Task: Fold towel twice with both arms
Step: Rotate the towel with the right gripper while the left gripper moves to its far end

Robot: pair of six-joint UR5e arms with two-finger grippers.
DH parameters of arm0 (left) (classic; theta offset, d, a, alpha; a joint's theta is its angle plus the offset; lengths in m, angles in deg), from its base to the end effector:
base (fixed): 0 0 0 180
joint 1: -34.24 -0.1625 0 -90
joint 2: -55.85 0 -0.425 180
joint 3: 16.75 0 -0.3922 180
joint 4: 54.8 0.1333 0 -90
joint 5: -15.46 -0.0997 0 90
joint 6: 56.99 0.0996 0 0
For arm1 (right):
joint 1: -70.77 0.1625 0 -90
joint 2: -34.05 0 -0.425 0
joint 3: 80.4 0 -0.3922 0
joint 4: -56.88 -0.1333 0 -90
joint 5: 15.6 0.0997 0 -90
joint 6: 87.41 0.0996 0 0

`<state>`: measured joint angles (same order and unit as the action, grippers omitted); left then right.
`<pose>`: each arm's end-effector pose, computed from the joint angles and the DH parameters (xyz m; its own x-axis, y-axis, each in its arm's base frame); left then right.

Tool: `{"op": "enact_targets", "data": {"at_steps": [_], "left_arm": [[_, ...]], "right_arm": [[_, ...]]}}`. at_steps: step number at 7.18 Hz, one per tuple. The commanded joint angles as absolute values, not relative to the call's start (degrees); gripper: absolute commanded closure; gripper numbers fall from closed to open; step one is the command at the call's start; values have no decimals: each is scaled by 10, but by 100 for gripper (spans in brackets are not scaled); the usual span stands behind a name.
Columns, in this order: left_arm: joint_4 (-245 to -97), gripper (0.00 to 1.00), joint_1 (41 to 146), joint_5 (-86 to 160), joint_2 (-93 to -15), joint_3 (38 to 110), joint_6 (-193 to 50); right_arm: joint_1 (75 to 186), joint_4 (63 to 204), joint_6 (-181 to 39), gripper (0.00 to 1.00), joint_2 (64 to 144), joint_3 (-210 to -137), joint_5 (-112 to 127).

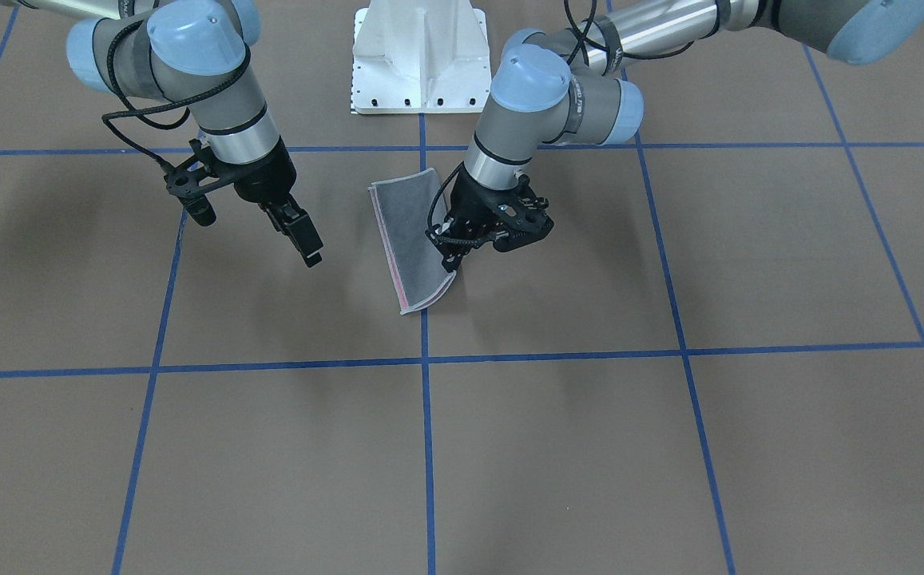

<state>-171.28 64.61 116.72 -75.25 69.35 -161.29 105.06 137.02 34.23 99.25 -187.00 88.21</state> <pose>0.5667 -0.4640 0.1996 0.2855 -0.4481 -0.8472 0.4287 0.8503 -0.3053 -0.4425 -0.4343 0.2717 0.2339 0.7761 0.5857 -0.6060 0.5874 -0.5363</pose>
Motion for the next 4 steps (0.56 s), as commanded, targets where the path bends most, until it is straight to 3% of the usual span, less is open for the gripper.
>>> {"op": "enact_targets", "data": {"at_steps": [1,2,3,4], "left_arm": [[-1775,100,672,1167,-798,607,-1603],[-1774,67,678,1168,-804,600,-1601],[-1776,19,686,1167,-807,600,-1565],[-1770,16,702,1172,-810,604,-1560]], "right_arm": [[1052,1369,341,0,992,-1865,881],[1051,1369,341,0,992,-1865,881],[1050,1369,341,0,989,-1865,881],[1046,1369,341,0,987,-1864,870]]}}
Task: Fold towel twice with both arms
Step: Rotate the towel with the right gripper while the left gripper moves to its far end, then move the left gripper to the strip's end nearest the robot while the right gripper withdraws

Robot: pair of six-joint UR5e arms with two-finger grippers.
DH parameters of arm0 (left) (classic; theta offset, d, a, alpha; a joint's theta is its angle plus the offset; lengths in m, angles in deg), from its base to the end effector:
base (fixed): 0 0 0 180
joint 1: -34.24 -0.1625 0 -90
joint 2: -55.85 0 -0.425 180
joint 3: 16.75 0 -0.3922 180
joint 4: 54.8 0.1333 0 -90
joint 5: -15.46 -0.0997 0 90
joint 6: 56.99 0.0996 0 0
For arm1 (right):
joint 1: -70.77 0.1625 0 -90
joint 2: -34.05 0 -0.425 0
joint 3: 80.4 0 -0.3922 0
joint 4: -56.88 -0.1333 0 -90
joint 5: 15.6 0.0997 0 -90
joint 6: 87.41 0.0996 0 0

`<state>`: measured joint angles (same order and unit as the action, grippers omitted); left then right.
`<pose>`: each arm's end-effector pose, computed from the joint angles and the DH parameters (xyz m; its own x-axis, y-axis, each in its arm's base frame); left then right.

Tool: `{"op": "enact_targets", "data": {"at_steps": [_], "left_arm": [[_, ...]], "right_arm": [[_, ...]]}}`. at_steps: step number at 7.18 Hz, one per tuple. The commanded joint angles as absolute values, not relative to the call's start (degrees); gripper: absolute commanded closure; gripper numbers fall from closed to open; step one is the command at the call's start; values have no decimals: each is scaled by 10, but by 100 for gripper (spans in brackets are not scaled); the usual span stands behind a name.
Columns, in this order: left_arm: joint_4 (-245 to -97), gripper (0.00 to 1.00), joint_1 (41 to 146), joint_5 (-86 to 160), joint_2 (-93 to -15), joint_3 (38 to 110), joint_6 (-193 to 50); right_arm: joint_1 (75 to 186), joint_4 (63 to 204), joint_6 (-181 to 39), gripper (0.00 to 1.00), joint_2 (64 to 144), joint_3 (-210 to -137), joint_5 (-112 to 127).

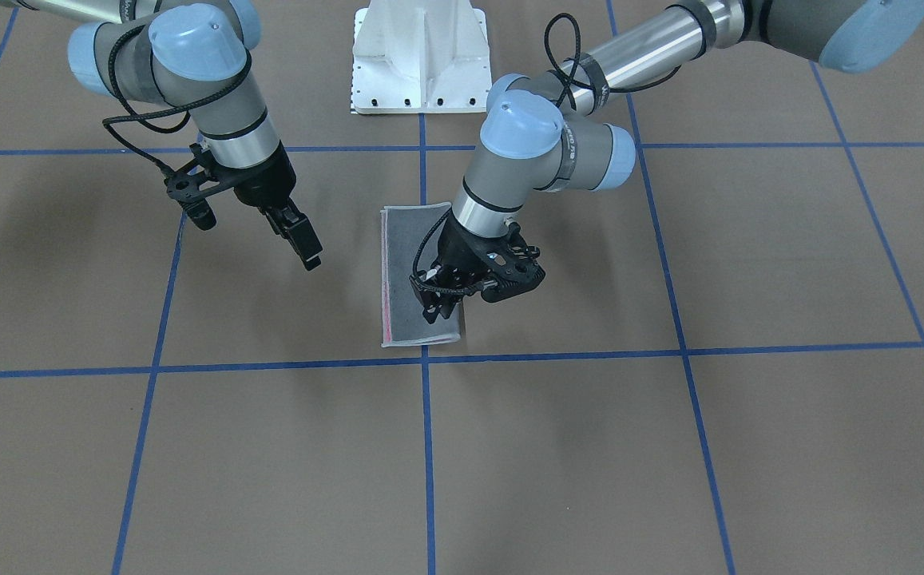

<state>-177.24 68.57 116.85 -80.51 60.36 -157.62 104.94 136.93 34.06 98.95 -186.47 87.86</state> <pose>0.5673 -0.5250 0.1883 0.2568 -0.3943 -0.8824 0.4592 0.8531 -0.2476 -0.4458 -0.4357 0.2724 0.2361 0.7739 0.5877 -0.6091 0.5891 -0.5310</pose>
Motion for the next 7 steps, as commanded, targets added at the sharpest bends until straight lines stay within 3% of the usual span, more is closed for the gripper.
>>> {"op": "enact_targets", "data": {"at_steps": [1,3,4,5,7], "left_arm": [[-1769,16,701,1177,-804,607,-1564],[-1770,17,686,1176,-769,650,-1630],[-1769,3,653,1167,-720,707,-1678],[-1768,0,628,1137,-676,757,-1729],[-1762,3,555,1069,-619,798,-1732]], "right_arm": [[1046,1369,339,0,983,-1863,866],[1059,1370,283,0,985,-1859,864],[1073,1371,245,0,990,-1855,866],[1089,1373,213,0,994,-1846,883],[1103,1369,174,0,1017,-1845,907]]}}
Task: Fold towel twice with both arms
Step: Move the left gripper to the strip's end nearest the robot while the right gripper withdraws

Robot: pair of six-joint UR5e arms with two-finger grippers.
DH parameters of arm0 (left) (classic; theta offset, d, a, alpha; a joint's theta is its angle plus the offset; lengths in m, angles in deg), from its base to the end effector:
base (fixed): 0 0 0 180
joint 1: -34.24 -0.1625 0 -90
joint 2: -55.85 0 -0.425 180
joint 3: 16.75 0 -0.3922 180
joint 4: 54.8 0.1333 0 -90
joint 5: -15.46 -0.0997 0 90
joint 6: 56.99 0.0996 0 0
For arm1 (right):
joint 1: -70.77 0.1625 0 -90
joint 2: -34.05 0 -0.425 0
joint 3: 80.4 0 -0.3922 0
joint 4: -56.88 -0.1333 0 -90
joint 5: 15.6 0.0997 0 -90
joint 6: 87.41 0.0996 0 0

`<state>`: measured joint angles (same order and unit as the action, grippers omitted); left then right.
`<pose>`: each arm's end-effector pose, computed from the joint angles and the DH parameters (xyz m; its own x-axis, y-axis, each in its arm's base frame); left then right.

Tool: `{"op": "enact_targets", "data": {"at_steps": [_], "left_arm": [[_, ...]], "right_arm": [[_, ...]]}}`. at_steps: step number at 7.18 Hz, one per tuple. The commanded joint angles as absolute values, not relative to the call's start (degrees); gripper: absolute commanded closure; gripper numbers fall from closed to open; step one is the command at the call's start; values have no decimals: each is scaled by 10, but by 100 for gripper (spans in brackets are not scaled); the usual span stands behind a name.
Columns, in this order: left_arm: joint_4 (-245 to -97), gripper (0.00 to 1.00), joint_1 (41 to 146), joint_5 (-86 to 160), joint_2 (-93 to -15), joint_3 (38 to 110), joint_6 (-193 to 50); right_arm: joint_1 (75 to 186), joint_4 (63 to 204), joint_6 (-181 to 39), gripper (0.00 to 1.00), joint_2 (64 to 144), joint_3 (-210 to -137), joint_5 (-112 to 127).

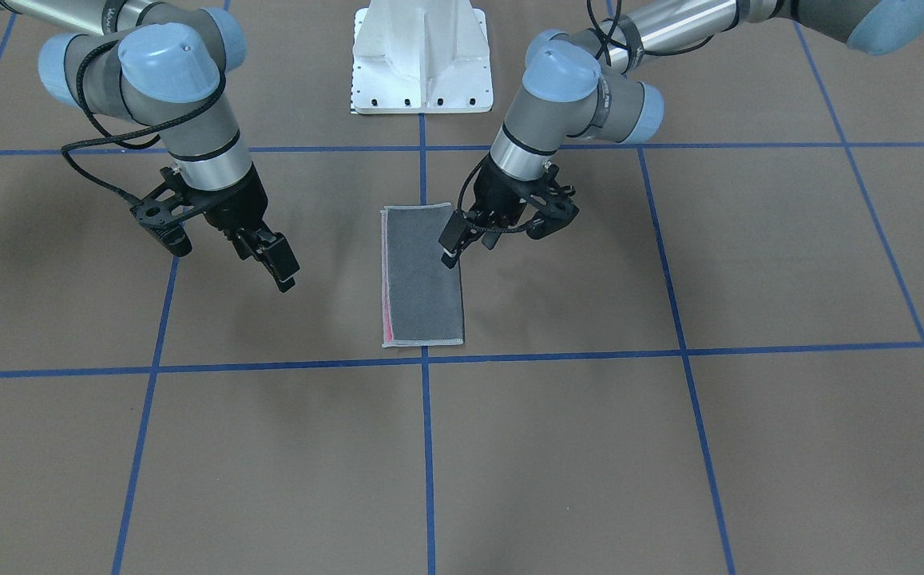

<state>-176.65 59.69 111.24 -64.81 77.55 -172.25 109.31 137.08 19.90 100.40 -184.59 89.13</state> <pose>0.5507 -0.3986 0.2507 0.1748 -0.5534 -0.8144 0.4628 0.7762 -0.4281 -0.4166 -0.4699 0.3024 0.3676 0.6607 0.6545 -0.5918 0.7091 -0.3834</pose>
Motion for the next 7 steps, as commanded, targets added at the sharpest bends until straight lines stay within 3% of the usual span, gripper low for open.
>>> {"op": "enact_targets", "data": {"at_steps": [1,2,3,5,7], "left_arm": [[-1740,15,536,1063,-624,800,-1735],[-1739,30,524,1063,-629,800,-1753],[-1738,39,514,1063,-639,798,-1759],[-1734,52,501,1063,-649,797,-1759],[-1722,55,493,1063,-653,797,-1759]], "right_arm": [[1107,1369,165,0,1029,-1848,916],[1108,1369,160,0,1034,-1849,916],[1112,1369,160,0,1036,-1849,917],[1114,1369,160,0,1038,-1848,916],[1115,1369,162,0,1037,-1846,916]]}}
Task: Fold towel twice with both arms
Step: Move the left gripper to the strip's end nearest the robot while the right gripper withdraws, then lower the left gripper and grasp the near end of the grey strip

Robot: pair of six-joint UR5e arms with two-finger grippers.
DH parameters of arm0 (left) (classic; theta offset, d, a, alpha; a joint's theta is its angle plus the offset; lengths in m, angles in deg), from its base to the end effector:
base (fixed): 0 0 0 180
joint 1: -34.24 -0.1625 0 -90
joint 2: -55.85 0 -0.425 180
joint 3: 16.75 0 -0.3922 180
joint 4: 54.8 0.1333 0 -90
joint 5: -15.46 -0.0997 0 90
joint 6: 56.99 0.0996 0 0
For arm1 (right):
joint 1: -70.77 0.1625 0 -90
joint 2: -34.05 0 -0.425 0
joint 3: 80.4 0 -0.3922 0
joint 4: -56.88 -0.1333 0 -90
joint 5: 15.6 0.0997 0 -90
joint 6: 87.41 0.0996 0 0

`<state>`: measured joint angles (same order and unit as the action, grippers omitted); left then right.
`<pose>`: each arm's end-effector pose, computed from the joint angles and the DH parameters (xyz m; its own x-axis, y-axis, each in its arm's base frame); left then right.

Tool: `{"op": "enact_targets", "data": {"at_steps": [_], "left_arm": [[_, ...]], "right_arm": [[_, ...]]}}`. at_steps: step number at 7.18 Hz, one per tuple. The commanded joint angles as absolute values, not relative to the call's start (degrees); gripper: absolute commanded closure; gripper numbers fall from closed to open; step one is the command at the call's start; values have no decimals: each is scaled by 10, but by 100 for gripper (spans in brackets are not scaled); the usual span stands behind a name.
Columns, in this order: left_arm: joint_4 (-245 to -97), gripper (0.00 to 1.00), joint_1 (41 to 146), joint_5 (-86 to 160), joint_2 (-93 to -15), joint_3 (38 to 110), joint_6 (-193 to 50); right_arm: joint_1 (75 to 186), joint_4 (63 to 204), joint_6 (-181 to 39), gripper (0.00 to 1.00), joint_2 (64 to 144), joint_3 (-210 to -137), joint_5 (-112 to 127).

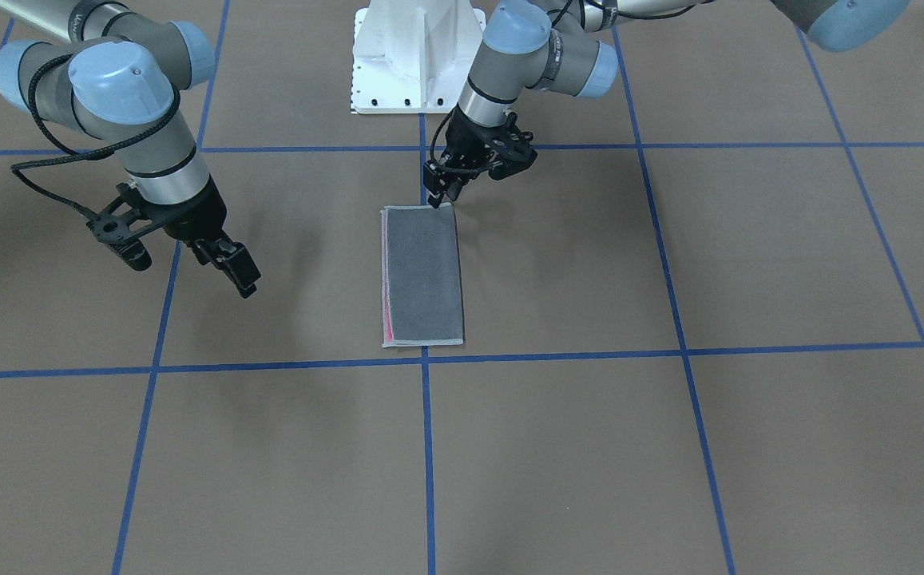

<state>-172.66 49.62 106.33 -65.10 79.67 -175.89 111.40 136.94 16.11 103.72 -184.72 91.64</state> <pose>0.6038 -0.3028 0.2401 0.2319 -0.5650 -0.7918 0.4158 0.7935 -0.4444 -0.3939 -0.4747 0.3358 0.4170 0.6520 0.6332 -0.5775 0.7281 -0.3693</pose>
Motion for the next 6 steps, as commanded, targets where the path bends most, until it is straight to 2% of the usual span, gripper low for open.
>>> {"op": "enact_targets", "data": {"at_steps": [1,6], "left_arm": [[-1722,55,493,1063,-651,796,-1759],[-1722,59,499,1063,-650,791,-1751]], "right_arm": [[1115,1369,165,0,1037,-1845,916],[1114,1369,166,0,1038,-1844,916]]}}
